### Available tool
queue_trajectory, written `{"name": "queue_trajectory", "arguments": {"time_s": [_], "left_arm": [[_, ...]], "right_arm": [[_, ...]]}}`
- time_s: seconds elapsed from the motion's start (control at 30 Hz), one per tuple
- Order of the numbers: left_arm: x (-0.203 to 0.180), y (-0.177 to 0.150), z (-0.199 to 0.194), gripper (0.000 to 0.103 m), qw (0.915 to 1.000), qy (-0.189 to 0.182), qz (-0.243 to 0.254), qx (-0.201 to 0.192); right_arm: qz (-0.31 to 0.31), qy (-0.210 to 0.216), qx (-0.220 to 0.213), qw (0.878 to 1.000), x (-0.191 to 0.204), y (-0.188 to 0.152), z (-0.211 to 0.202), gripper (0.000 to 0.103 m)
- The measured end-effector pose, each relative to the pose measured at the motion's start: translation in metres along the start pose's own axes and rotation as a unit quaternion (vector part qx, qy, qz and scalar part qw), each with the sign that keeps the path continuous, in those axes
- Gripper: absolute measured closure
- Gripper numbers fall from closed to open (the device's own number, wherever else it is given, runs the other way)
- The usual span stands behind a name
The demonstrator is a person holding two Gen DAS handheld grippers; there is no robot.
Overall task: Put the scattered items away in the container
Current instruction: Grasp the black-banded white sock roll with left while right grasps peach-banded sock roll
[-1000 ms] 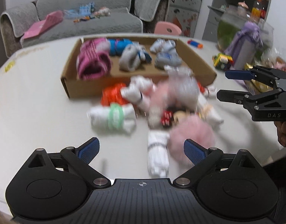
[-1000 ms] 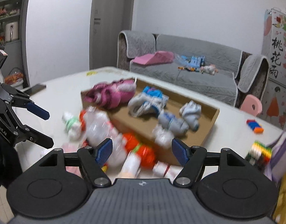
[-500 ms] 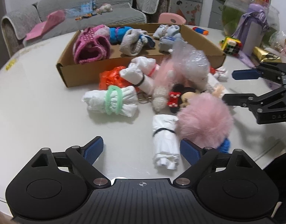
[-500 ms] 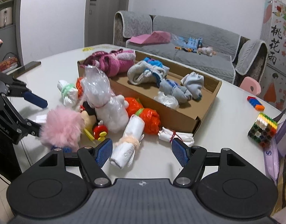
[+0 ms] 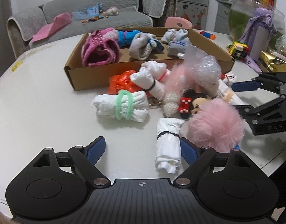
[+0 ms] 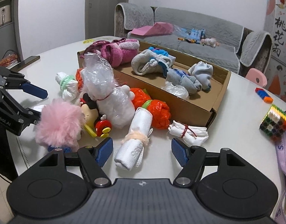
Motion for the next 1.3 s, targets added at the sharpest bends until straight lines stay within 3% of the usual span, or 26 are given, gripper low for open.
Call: {"name": "queue_trajectory", "arguments": {"time_s": [0.33, 0.47, 0.63, 0.7, 0.73, 0.77, 1.0, 1.13, 1.3], "left_arm": [[-0.02, -0.006, 0.002, 0.017, 0.9996, -0.021, 0.015, -0.006], [-0.023, -0.006, 0.0, 0.033, 0.9995, -0.024, 0.017, -0.014], [-0.023, -0.005, -0.001, 0.053, 0.9994, -0.024, 0.015, -0.018], [-0.025, -0.005, -0.003, 0.066, 0.9994, -0.025, 0.015, -0.018], [-0.026, -0.006, -0.003, 0.073, 0.9994, -0.025, 0.016, -0.017], [-0.027, -0.006, -0.004, 0.073, 0.9995, -0.022, 0.017, -0.017], [-0.02, -0.009, -0.01, 0.076, 0.9998, -0.011, 0.005, -0.017], [-0.011, -0.008, -0.017, 0.076, 0.9995, 0.017, 0.004, -0.025], [0.005, 0.001, -0.031, 0.076, 0.999, 0.022, -0.017, -0.036]], "right_arm": [[0.016, 0.004, 0.001, 1.0, -0.002, 0.0, 0.0, 0.039], [0.019, 0.011, 0.001, 1.0, -0.002, 0.001, 0.0, 0.048], [0.023, 0.018, 0.001, 1.0, -0.002, 0.002, 0.0, 0.051], [0.027, 0.022, -0.001, 0.999, -0.002, 0.002, 0.0, 0.057], [0.027, 0.02, -0.001, 0.999, -0.001, 0.003, -0.001, 0.067], [0.03, 0.02, -0.002, 0.999, -0.001, 0.003, -0.001, 0.076], [0.03, 0.022, -0.003, 0.999, -0.002, 0.002, -0.005, 0.078], [0.043, 0.016, -0.027, 0.999, -0.012, 0.003, -0.022, 0.078], [0.064, 0.01, -0.047, 0.997, -0.025, 0.001, -0.036, 0.078]]}}
Point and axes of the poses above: each gripper's, at about its wrist camera, not at the fingertips, and z roughly the way its jaws point, x to its left, y to its top, the point moved 1 cm from there along z, roughly the way its jaws point, and after that the axes turned 15 degrees about -z, right-handed, at the moved point
